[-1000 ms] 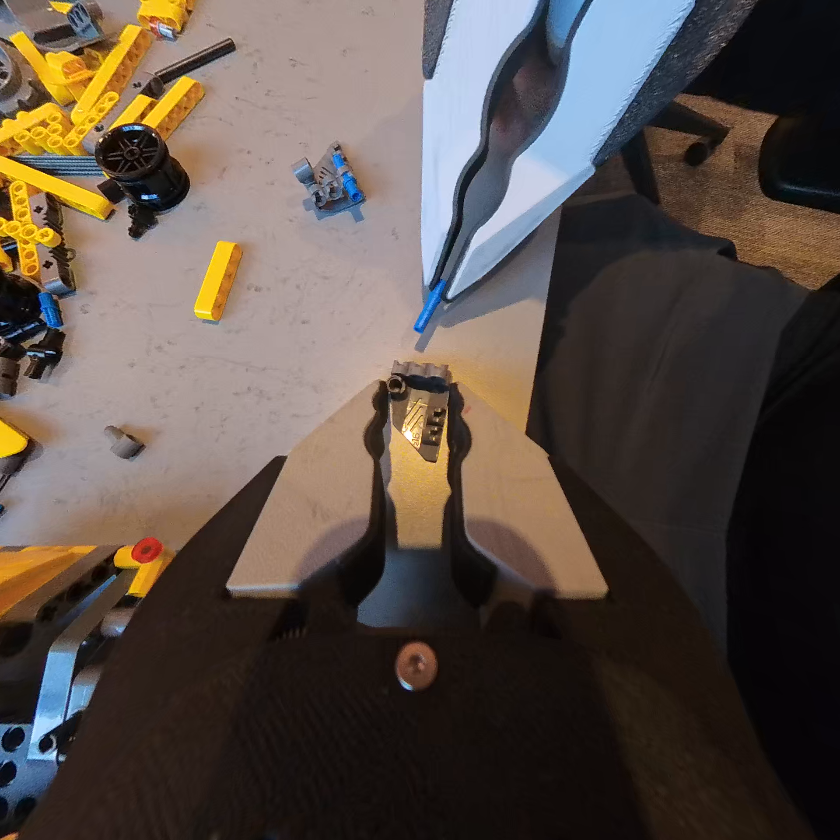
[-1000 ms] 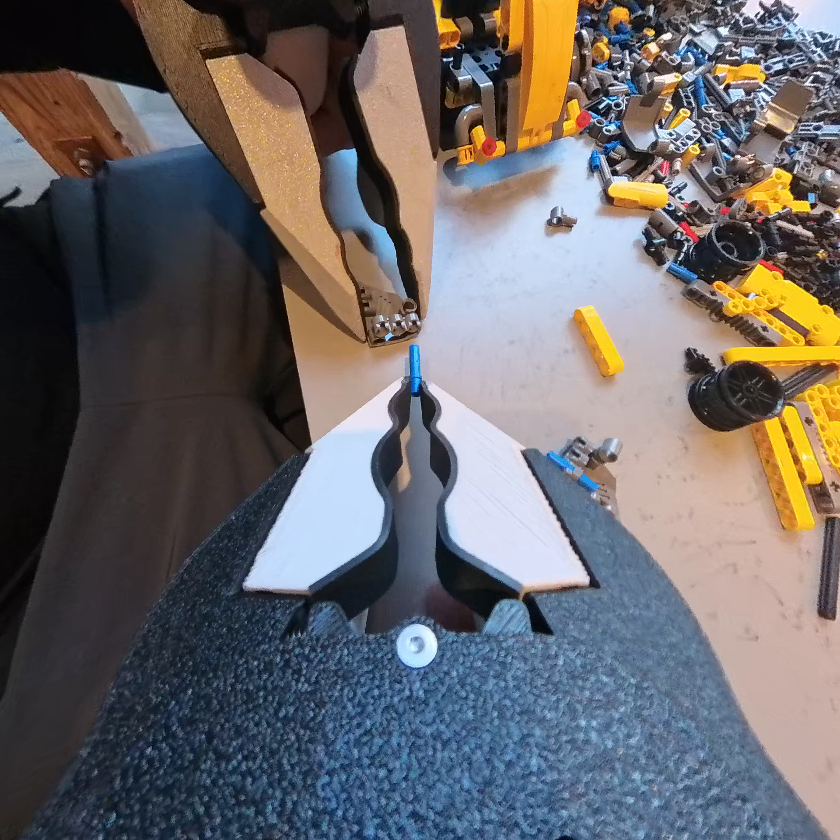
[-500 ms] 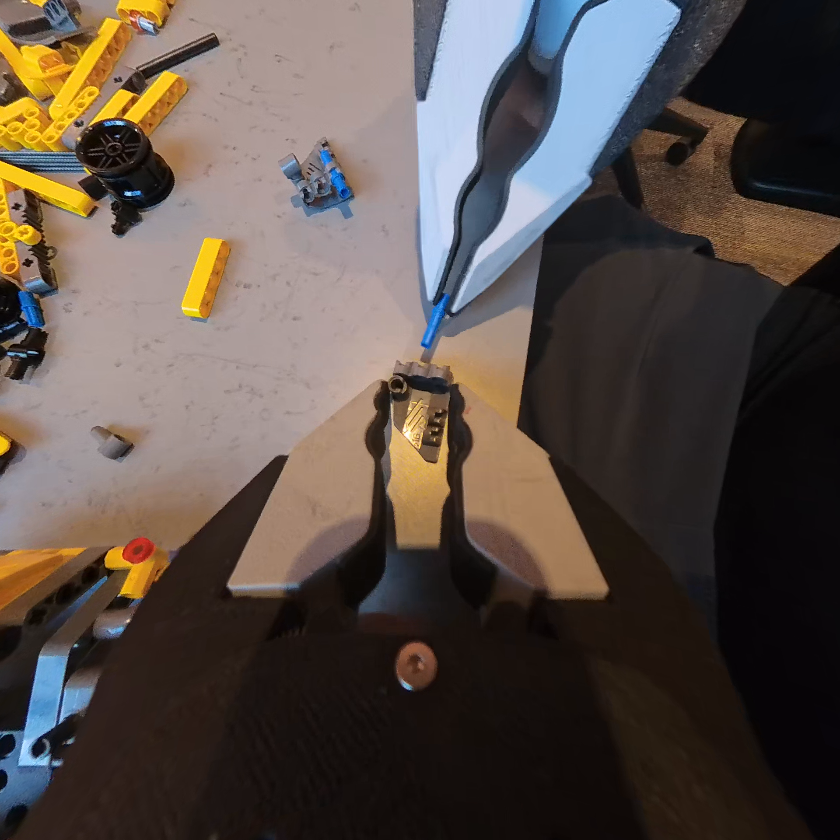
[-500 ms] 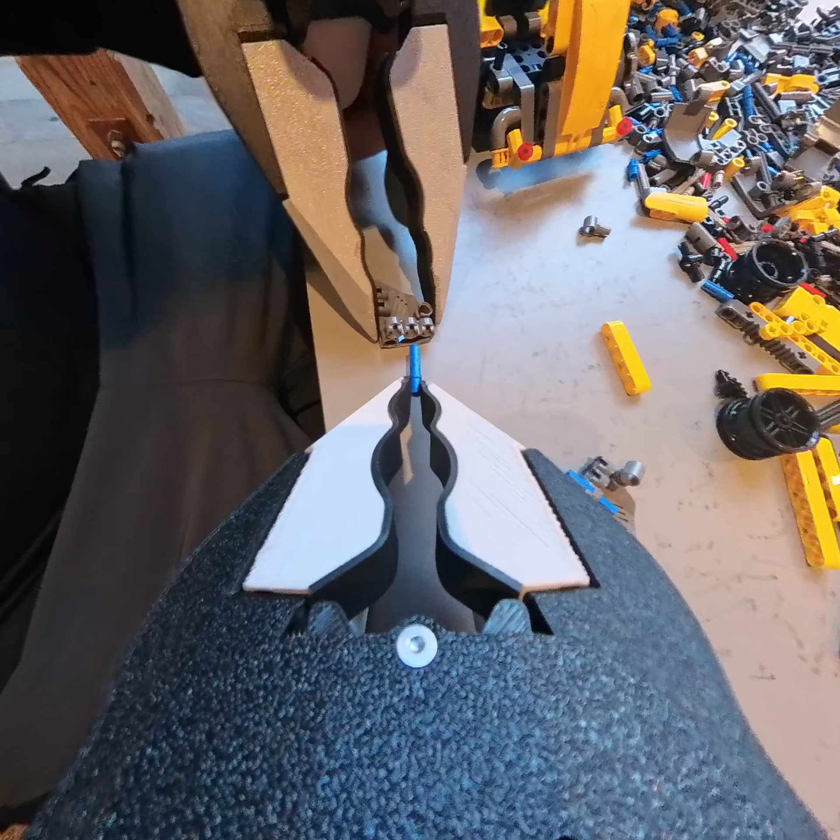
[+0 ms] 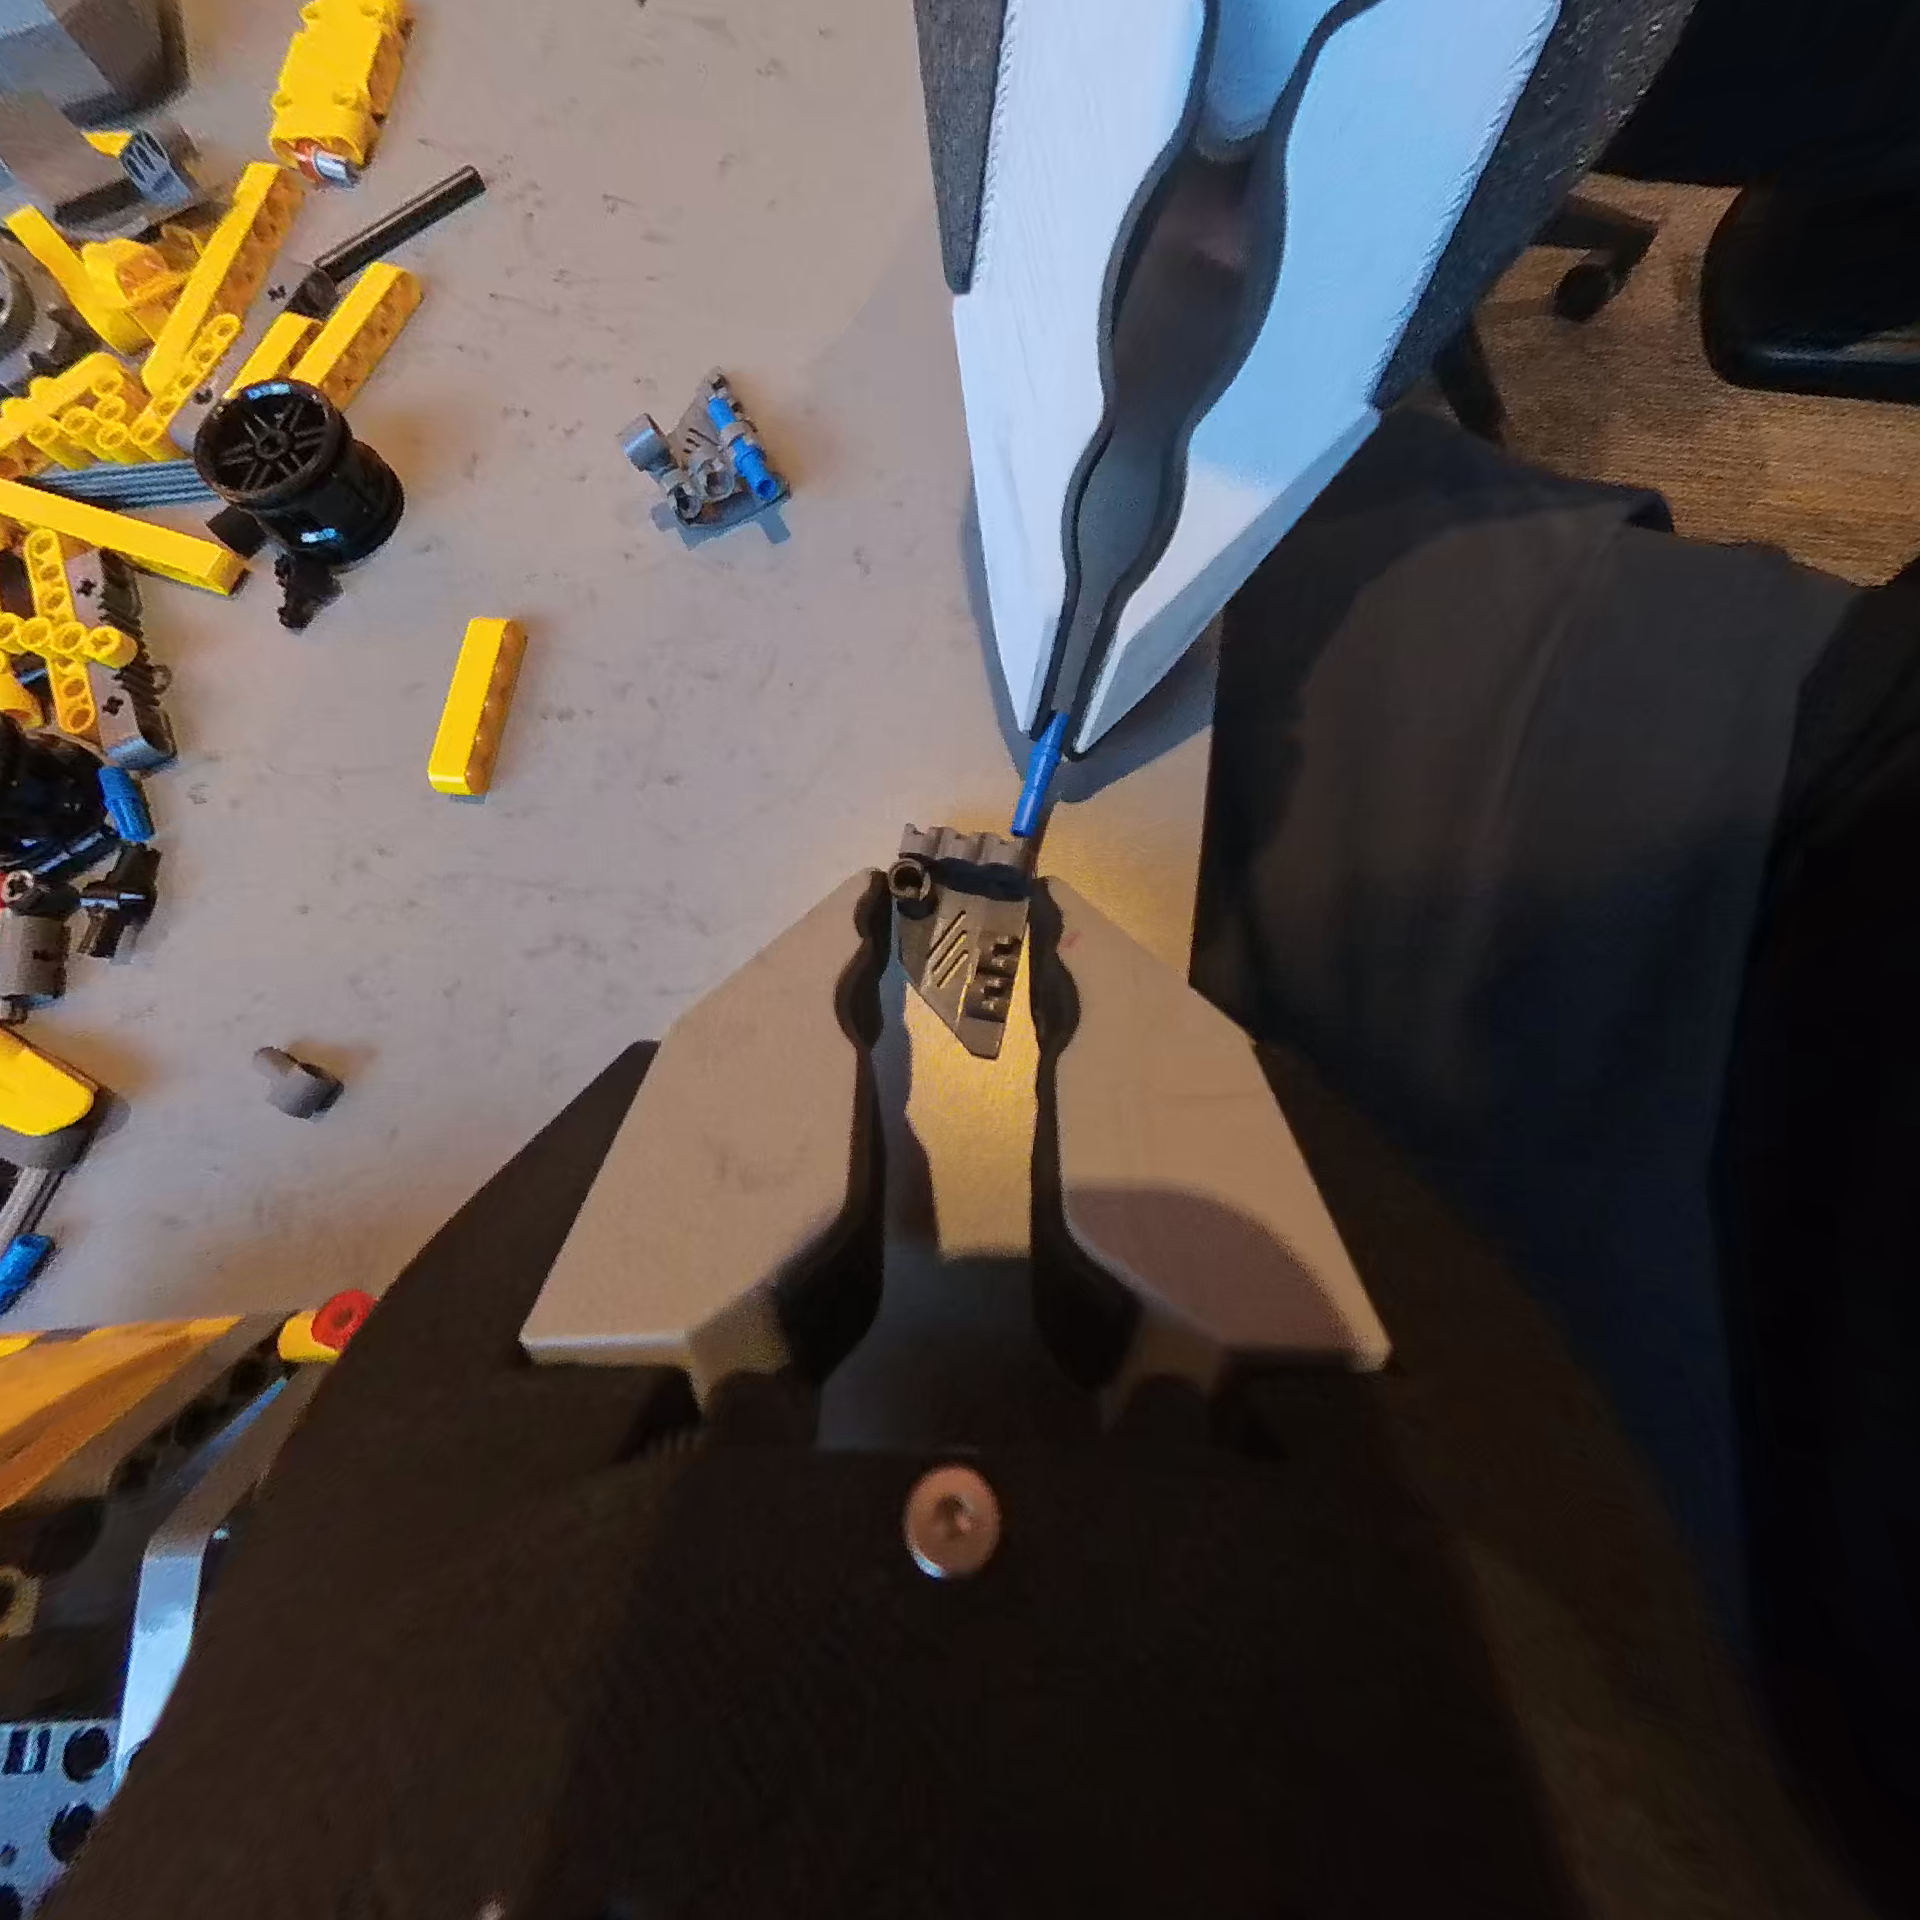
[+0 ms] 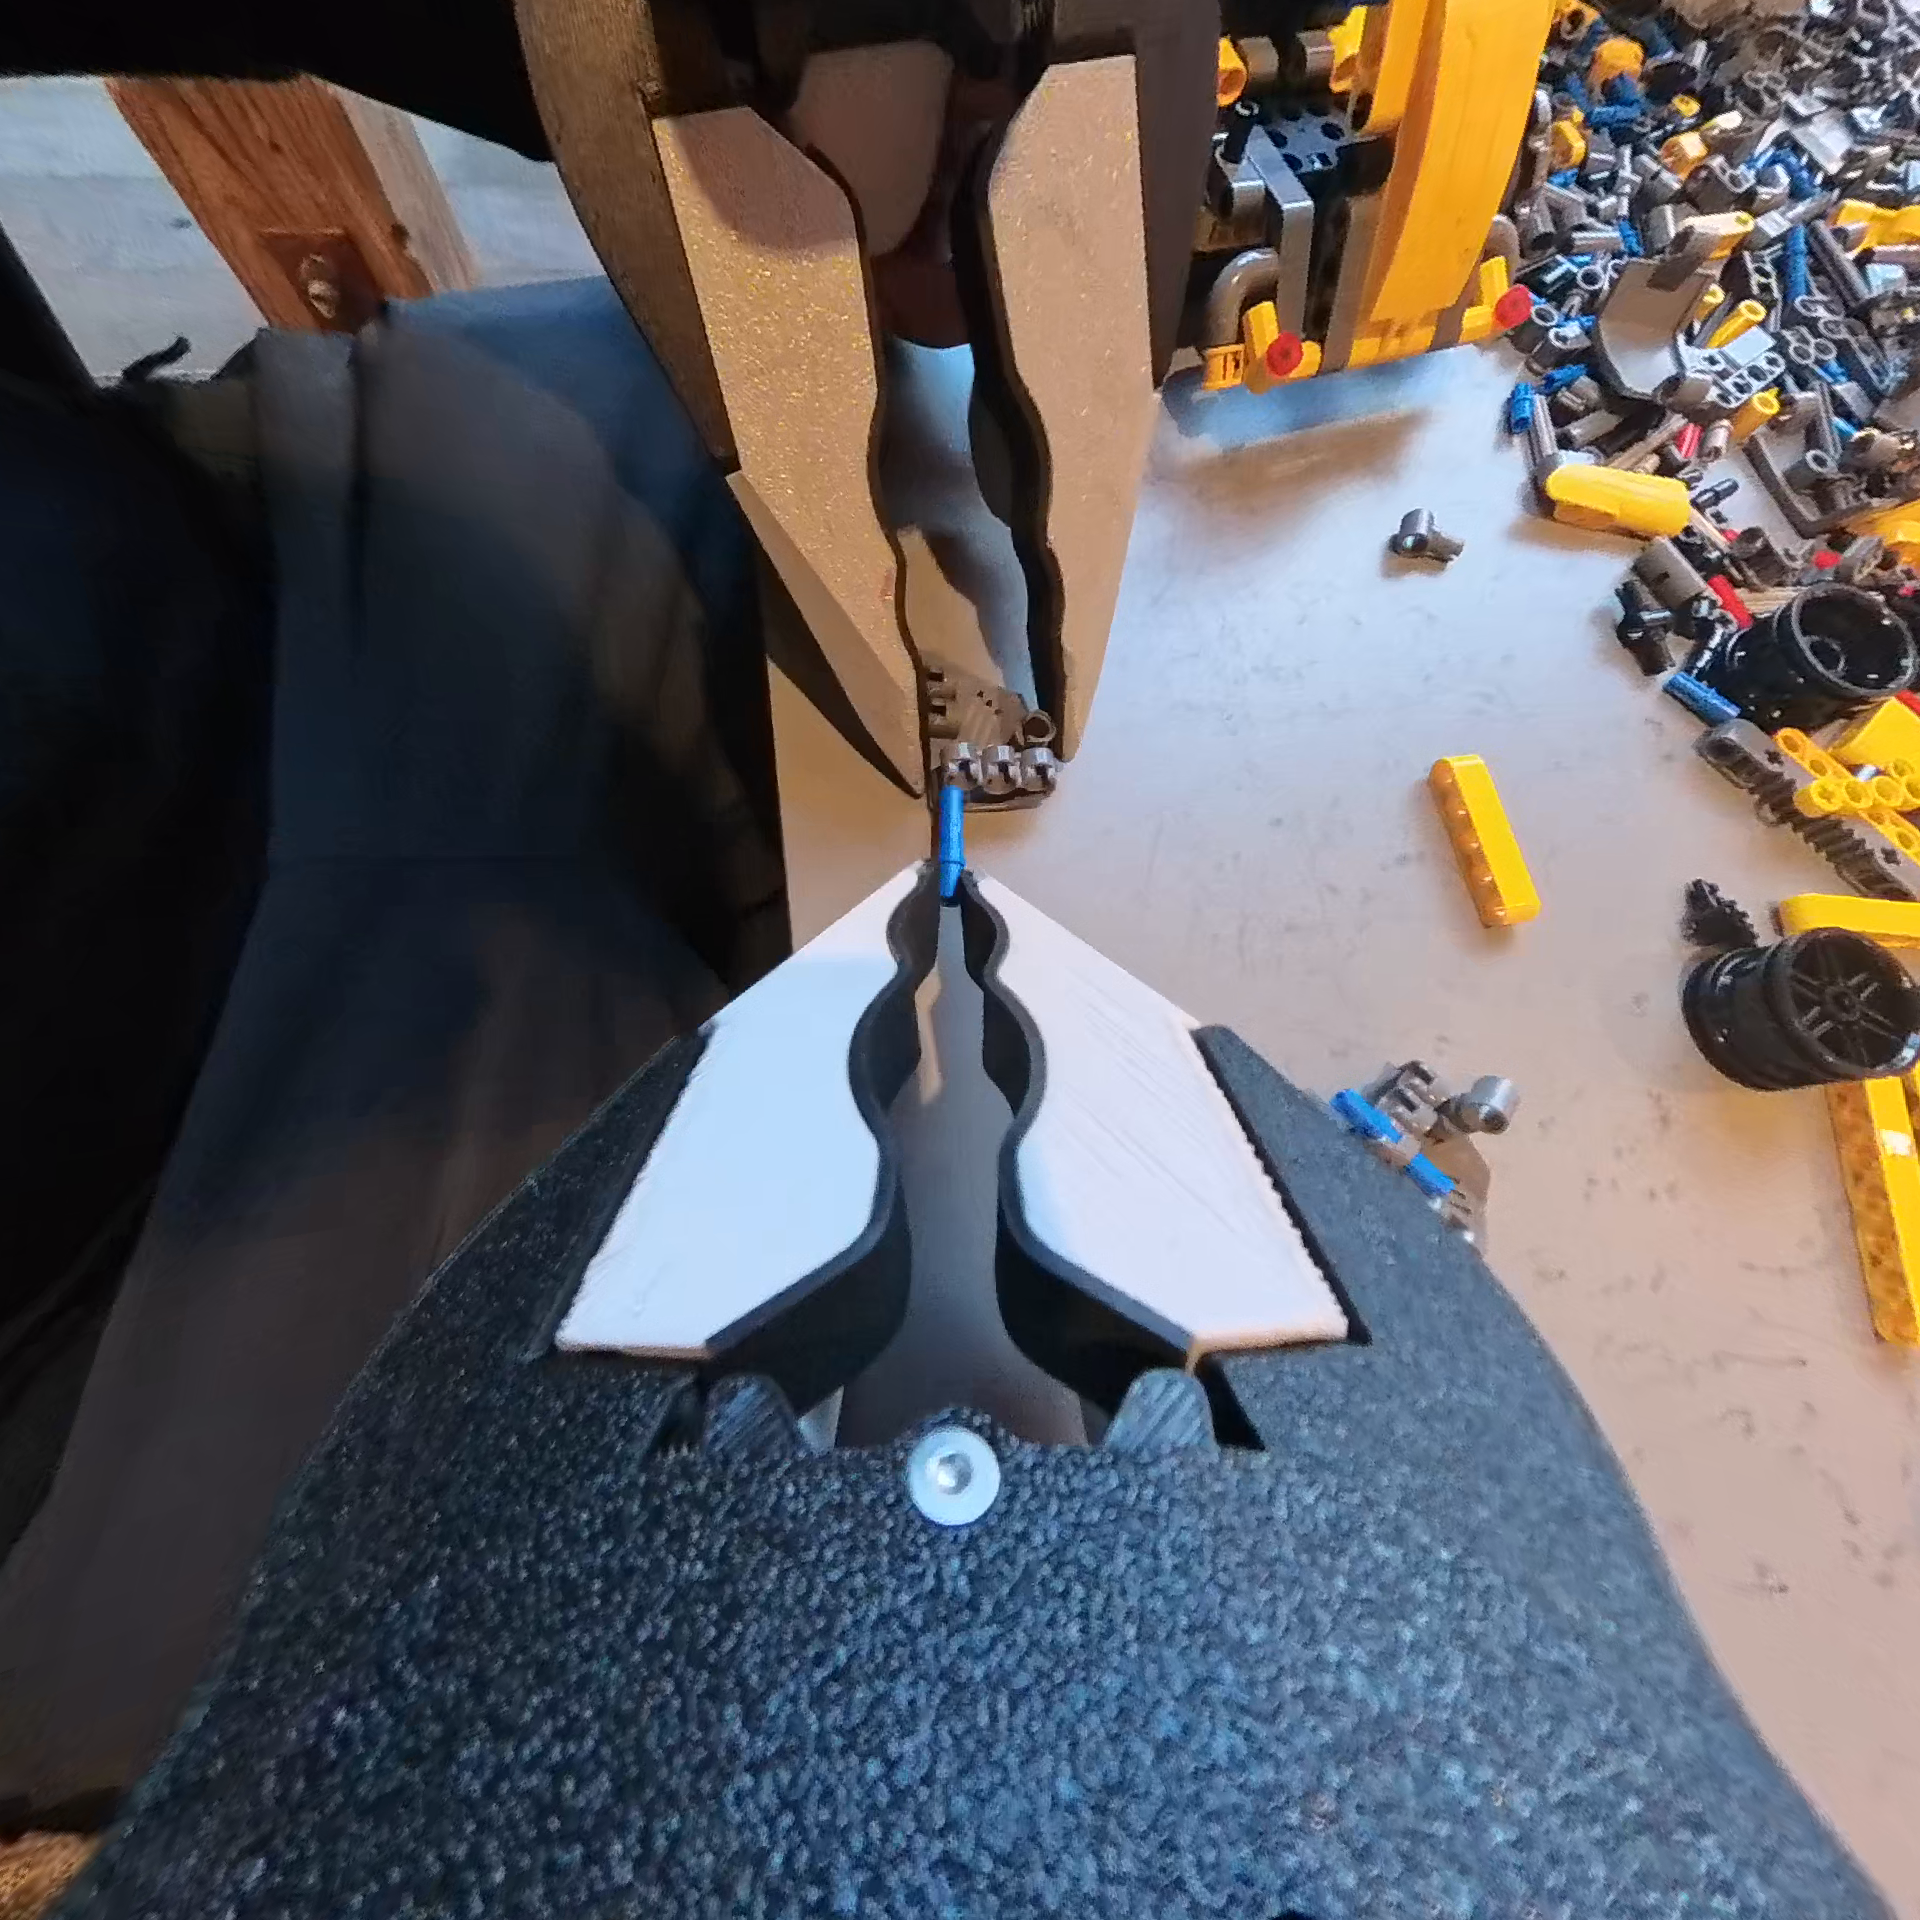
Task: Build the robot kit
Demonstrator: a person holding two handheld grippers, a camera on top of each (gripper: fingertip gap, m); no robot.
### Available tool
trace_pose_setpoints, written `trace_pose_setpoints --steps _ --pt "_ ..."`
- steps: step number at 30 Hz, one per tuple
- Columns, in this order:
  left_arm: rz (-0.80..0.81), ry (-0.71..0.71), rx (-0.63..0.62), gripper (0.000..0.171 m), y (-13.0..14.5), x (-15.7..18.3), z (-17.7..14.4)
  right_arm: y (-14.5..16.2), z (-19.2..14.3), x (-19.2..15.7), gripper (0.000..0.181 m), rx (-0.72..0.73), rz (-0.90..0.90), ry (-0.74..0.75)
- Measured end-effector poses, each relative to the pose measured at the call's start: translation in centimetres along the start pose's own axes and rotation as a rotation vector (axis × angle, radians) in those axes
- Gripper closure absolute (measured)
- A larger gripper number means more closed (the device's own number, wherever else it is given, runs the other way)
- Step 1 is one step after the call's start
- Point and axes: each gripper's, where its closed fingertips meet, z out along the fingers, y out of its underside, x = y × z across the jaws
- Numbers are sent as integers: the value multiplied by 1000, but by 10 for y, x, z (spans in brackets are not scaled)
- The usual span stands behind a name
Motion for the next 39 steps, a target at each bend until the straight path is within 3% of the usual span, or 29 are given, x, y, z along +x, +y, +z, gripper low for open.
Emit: trace_pose_setpoints --steps 39 --pt "-34 55 -6 148 1 2 1 -3 2 -1 178 10 11 -32"
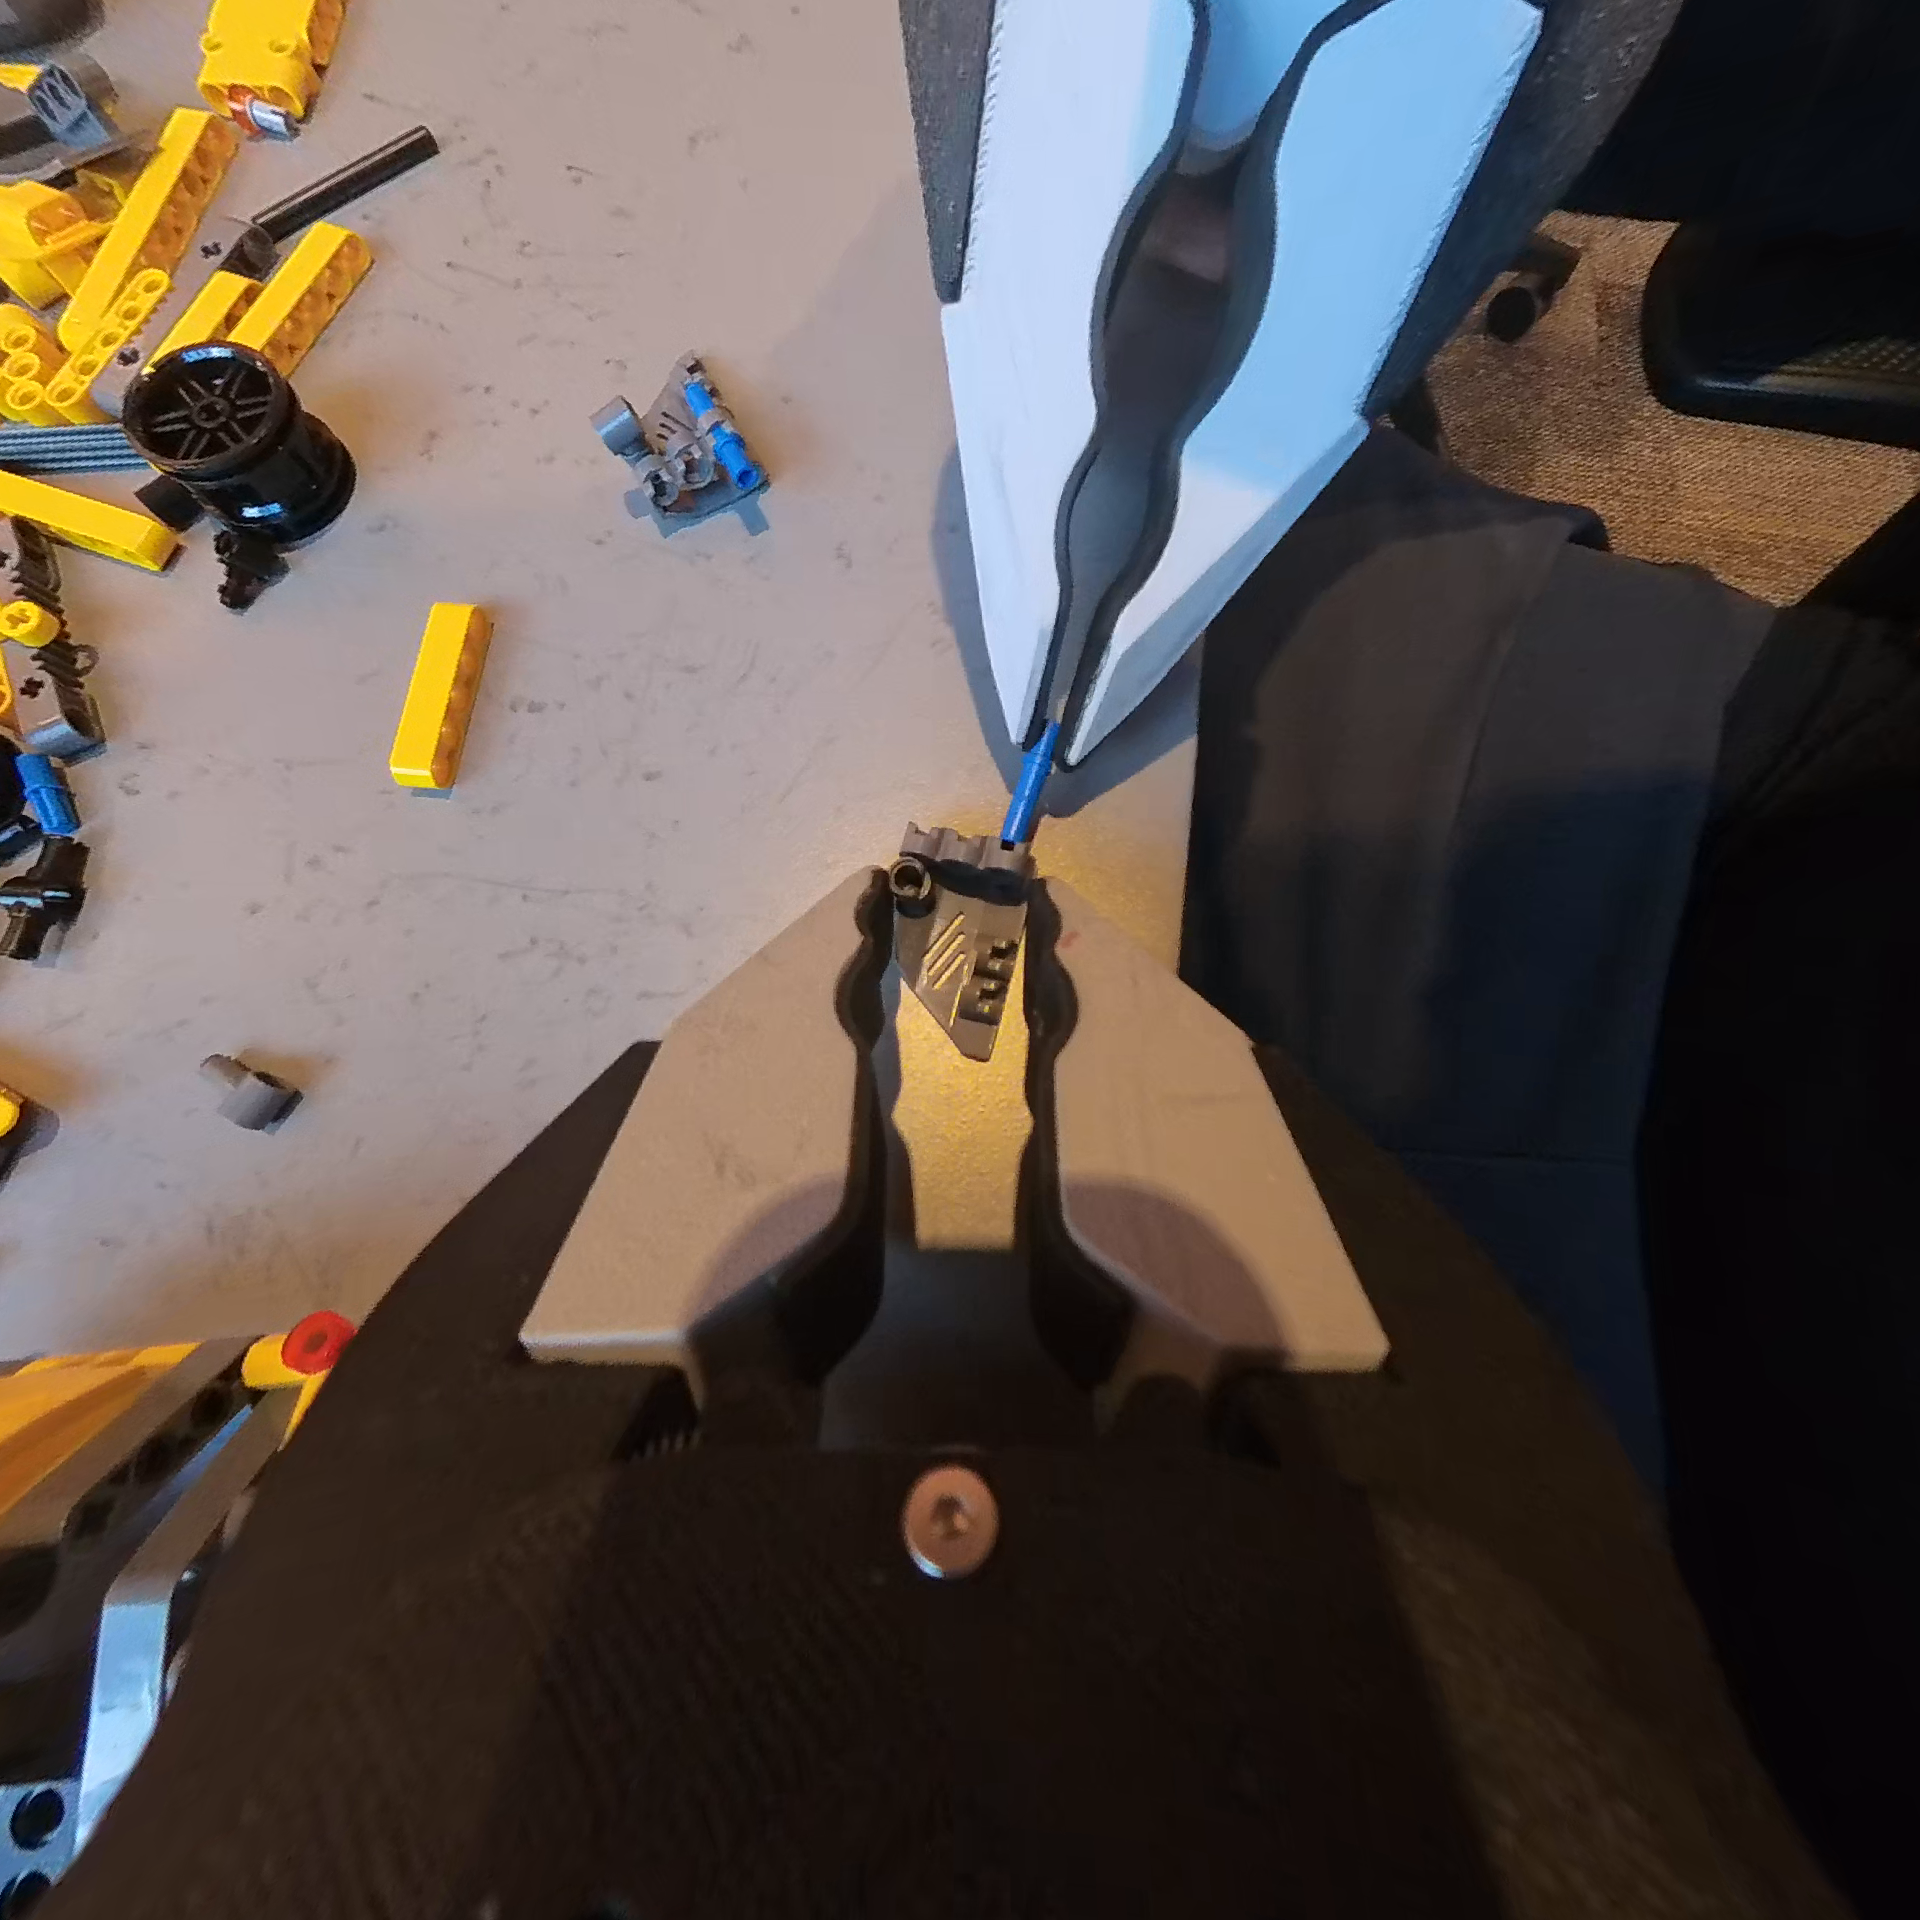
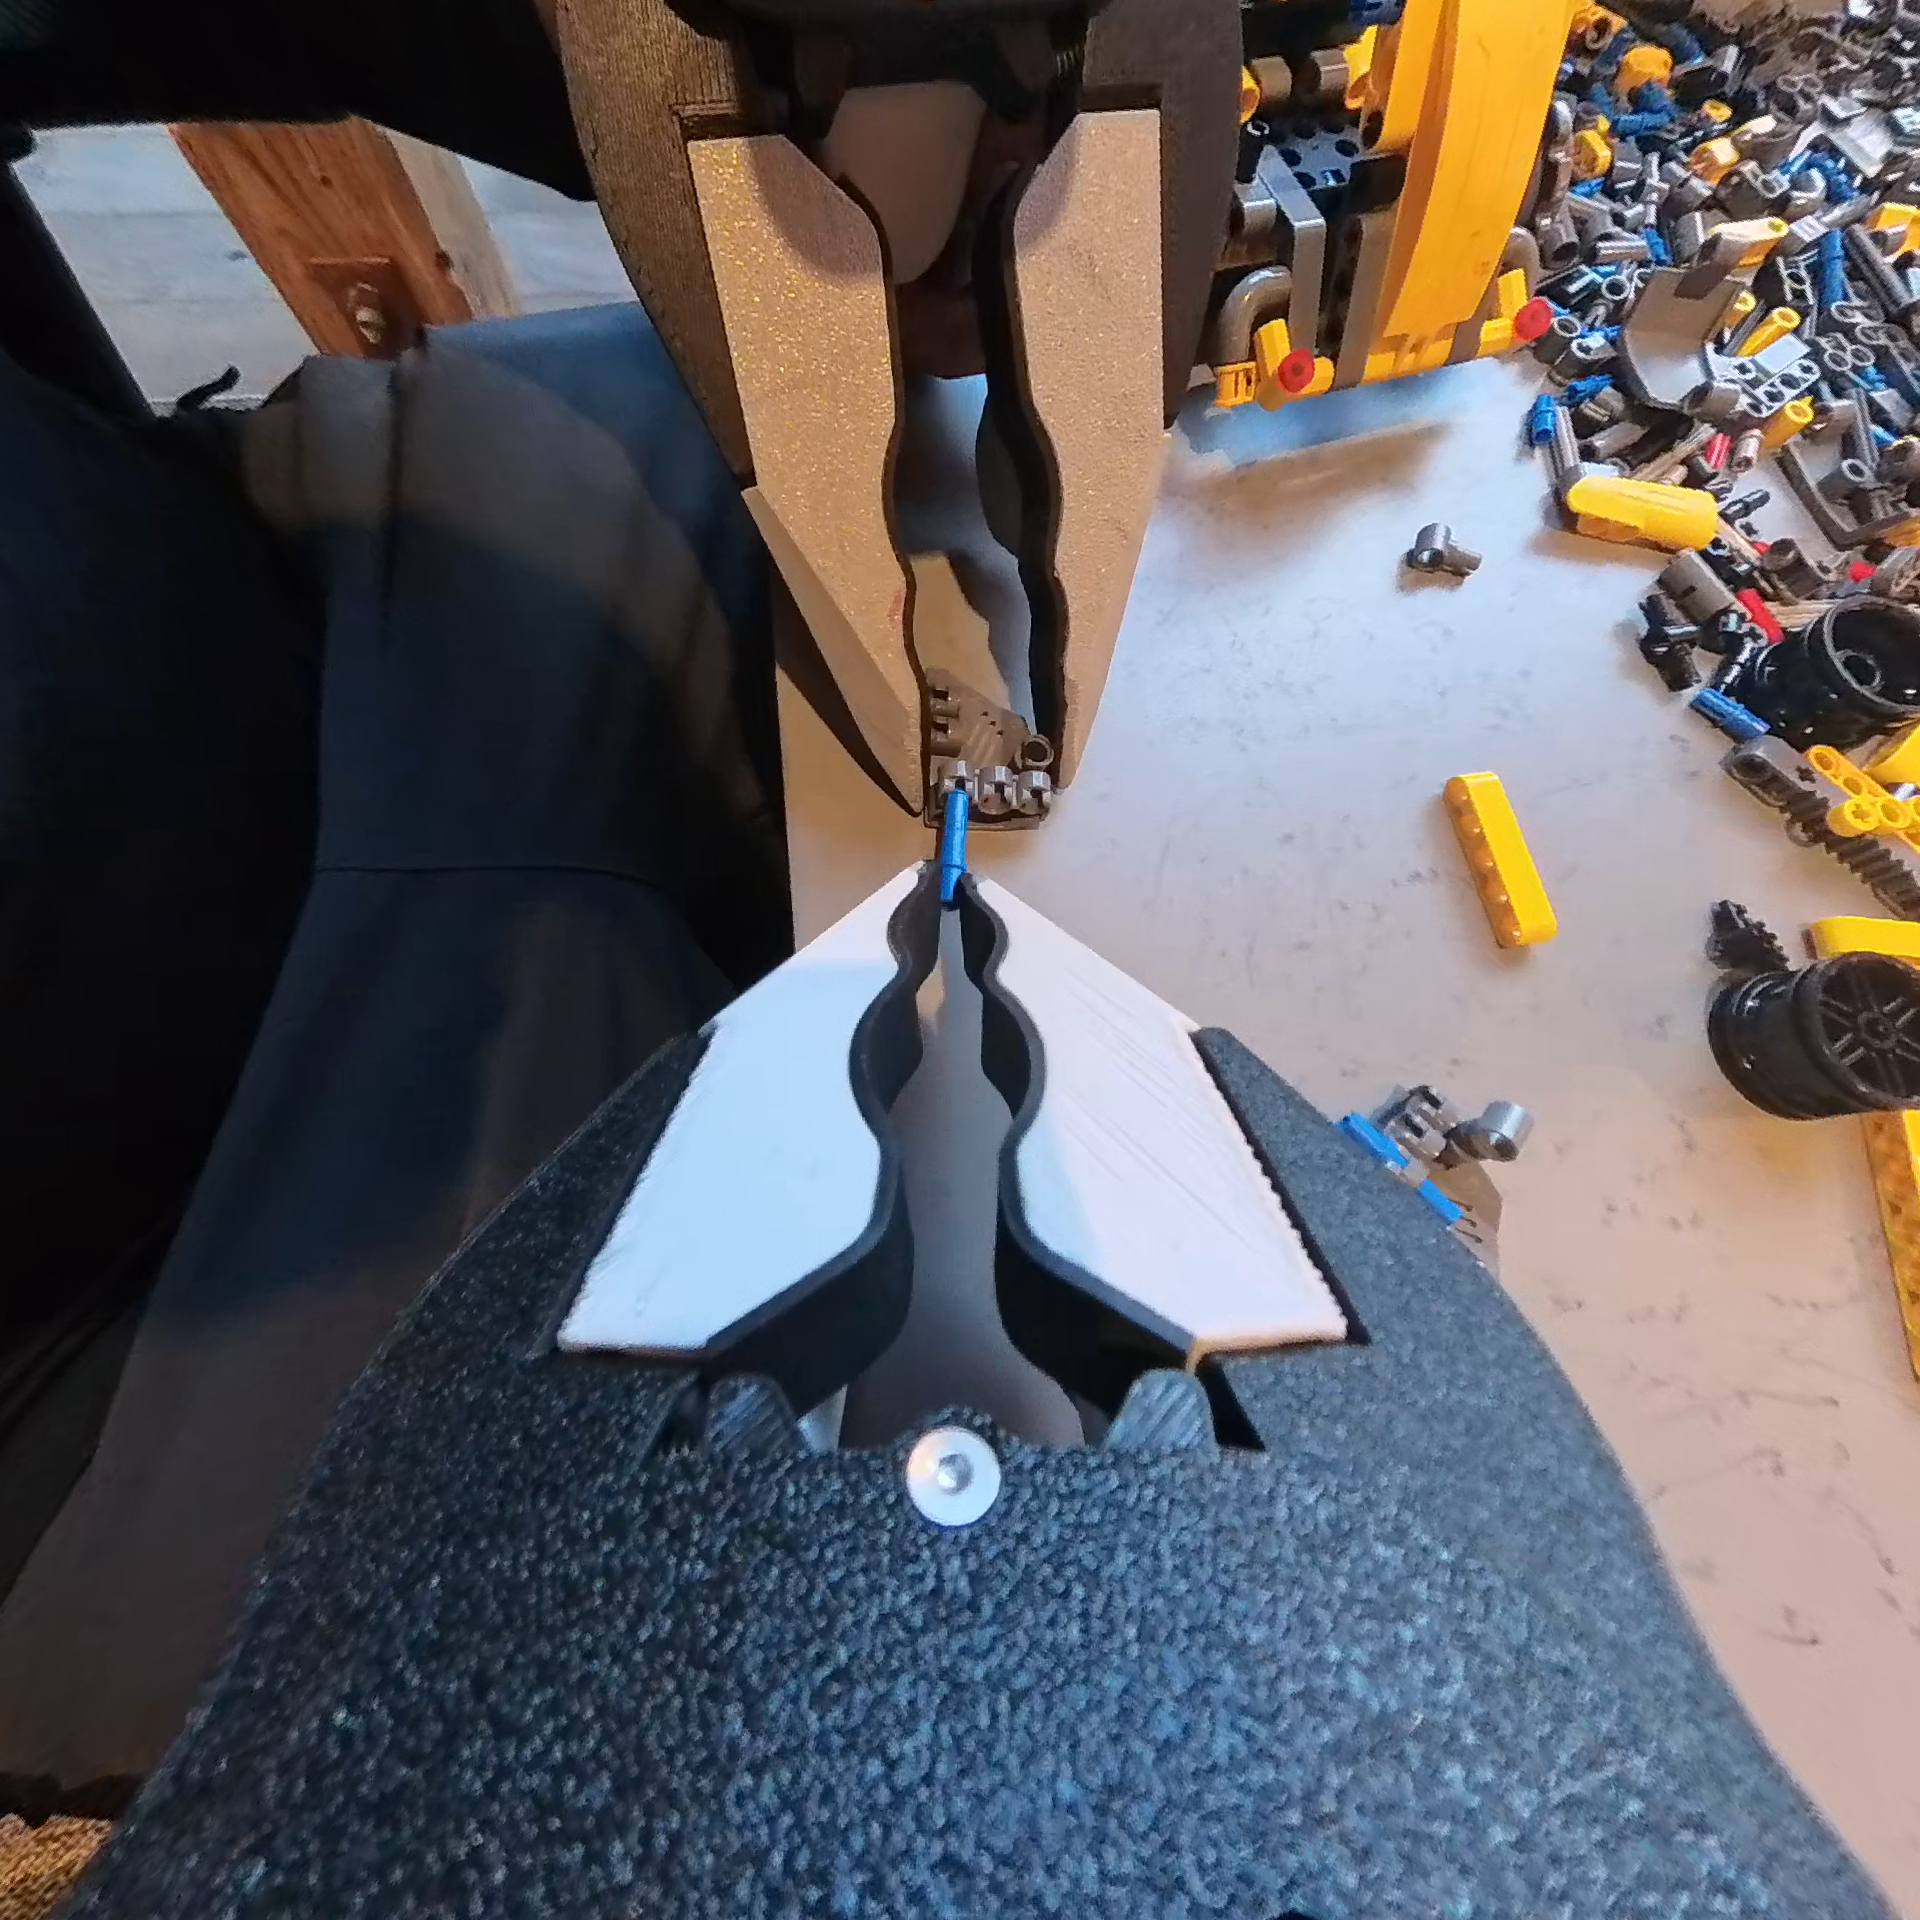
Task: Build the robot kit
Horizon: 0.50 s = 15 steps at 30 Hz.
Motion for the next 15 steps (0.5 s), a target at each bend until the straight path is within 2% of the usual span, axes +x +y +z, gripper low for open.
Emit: trace_pose_setpoints --steps 6,13,15 --pt "5 0 0 147 0 0 0 0 0 -1 178 -5 46 -49" --pt "20 -13 -2 147 0 -1 0 0 -1 2 178 -95 93 -125" --pt "17 -16 -2 147 0 -2 0 -6 -3 4 178 -76 122 -132"
